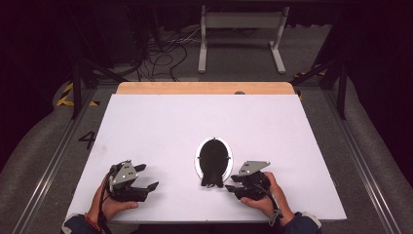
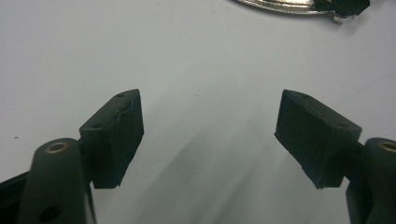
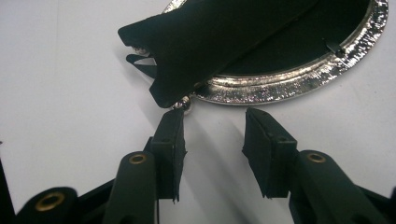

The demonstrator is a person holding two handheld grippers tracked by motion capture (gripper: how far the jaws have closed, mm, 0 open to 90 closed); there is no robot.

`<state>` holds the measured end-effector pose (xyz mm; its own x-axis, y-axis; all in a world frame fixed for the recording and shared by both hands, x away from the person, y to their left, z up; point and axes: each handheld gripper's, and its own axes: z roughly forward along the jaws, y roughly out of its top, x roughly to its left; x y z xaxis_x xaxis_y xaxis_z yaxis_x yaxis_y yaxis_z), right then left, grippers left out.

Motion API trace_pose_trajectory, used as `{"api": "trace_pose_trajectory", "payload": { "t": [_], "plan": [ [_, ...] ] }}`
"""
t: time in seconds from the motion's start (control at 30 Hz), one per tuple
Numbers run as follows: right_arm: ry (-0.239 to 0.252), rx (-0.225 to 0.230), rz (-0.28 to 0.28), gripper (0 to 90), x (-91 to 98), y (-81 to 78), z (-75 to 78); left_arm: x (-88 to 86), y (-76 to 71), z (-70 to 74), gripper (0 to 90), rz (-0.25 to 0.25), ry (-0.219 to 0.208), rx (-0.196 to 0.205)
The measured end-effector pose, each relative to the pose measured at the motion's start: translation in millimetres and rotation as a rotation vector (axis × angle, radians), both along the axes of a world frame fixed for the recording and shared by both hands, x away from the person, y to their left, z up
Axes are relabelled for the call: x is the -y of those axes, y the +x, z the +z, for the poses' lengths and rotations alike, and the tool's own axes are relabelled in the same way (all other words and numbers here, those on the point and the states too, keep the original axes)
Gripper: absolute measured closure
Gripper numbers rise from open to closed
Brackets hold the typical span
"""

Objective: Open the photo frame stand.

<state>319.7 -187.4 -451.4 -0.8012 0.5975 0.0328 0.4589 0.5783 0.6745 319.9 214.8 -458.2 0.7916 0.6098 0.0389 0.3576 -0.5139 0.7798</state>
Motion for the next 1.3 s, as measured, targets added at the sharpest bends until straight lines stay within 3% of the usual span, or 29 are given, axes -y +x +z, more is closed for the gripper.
{"api": "trace_pose_trajectory", "payload": {
  "t": [0.17,0.4,0.6,0.73,1.0,1.3],
  "plan": [
    [0.019,-0.031,0.007,59.6,-3.2,3.8,0.7,2.1,3.1,-2.3,23.8,-0.007,0.004,-0.019],
    [-0.009,-0.023,-0.003,55.9,-9.9,0.0,7.1,2.6,0.8,-1.3,23.8,-0.016,-0.001,-0.013],
    [-0.030,-0.065,-0.002,50.2,-25.0,-3.2,4.3,4.1,-0.6,-2.3,24.1,-0.023,0.010,-0.019],
    [-0.066,-0.041,-0.027,55.9,-31.4,-1.3,5.0,4.8,1.2,-4.7,23.6,-0.021,0.011,-0.031],
    [-0.059,-0.017,-0.007,59.3,-27.9,-2.1,2.9,2.7,-2.3,-5.4,21.8,-0.014,0.017,-0.034],
    [0.001,-0.053,-0.035,65.5,-21.8,2.3,2.4,-3.4,-6.2,-6.7,21.8,0.010,0.015,-0.039]
  ]
}}
